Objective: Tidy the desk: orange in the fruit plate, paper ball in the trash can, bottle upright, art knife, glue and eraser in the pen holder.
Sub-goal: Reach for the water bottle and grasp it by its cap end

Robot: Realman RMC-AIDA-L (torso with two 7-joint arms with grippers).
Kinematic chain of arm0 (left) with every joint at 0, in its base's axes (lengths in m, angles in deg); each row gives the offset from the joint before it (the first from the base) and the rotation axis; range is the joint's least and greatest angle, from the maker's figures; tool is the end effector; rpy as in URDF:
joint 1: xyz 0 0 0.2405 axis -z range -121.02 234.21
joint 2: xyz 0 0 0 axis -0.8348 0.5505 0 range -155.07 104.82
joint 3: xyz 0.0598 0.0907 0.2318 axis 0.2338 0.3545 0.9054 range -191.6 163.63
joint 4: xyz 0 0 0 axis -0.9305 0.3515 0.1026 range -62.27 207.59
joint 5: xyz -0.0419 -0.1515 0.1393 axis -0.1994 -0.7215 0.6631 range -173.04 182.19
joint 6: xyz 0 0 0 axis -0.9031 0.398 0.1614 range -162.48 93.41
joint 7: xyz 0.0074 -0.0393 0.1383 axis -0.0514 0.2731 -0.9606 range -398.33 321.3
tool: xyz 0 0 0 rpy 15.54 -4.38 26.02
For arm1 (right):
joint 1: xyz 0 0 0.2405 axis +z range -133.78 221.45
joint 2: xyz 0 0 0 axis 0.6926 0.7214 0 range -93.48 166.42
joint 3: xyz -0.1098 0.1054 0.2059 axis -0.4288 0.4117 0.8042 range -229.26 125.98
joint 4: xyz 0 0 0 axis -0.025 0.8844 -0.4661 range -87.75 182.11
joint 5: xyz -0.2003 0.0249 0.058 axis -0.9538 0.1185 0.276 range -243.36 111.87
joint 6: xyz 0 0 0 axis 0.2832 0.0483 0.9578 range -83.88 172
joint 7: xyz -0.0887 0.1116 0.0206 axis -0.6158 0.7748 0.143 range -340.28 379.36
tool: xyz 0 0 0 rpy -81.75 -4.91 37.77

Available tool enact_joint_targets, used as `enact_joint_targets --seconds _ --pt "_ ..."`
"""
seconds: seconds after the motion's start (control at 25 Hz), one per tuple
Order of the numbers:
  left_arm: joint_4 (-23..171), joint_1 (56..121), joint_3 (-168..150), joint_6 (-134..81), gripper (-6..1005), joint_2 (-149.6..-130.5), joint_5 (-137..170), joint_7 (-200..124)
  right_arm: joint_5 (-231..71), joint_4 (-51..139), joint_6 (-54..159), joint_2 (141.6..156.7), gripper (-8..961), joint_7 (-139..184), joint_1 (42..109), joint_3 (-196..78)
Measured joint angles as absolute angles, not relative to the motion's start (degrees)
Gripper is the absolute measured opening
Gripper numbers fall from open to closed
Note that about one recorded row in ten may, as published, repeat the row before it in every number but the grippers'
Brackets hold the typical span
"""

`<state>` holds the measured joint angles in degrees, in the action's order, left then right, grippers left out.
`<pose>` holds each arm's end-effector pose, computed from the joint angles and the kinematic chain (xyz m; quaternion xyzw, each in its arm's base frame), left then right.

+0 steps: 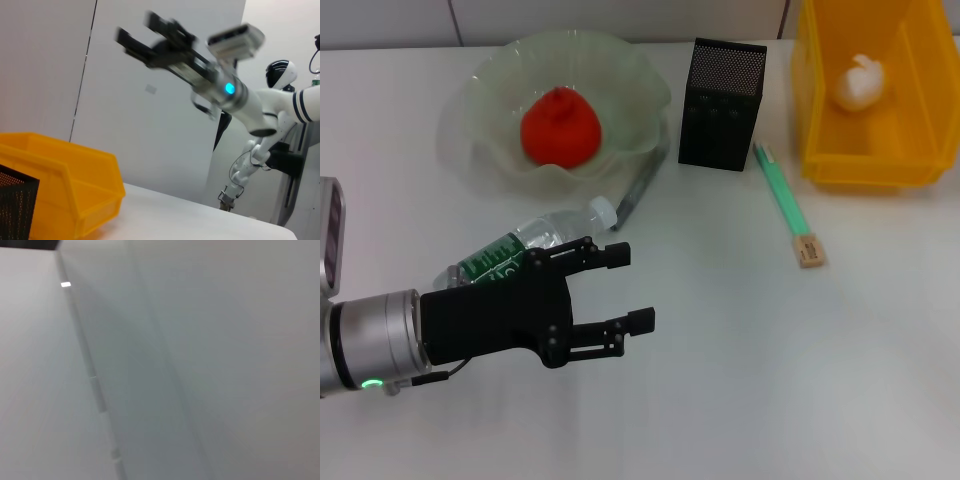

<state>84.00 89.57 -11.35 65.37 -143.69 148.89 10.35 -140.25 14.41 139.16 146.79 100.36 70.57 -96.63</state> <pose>-0.2638 0.2655 -0.0501 -0.9206 -0.1426 -0.3573 0.0668 0.2479 0.3443 0.1017 -0.8280 0.1909 0.4820 0.2139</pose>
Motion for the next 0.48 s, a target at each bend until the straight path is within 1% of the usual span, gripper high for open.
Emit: enact_joint_targets --seconds 0.16,0.36,0.48 --pt "84.00 89.66 -11.35 65.31 797 -143.69 148.88 10.35 -146.16 15.67 144.13 146.68 778 98.24 68.74 -96.48" --pt "84.23 89.69 -11.35 65.16 797 -143.61 148.88 10.74 -156.55 15.82 147.32 146.96 779 94.89 66.01 -96.38" --pt "84.39 89.68 -11.35 64.92 797 -143.54 148.88 10.99 -161.74 15.98 147.57 147.39 778 91.79 64.96 -96.43"
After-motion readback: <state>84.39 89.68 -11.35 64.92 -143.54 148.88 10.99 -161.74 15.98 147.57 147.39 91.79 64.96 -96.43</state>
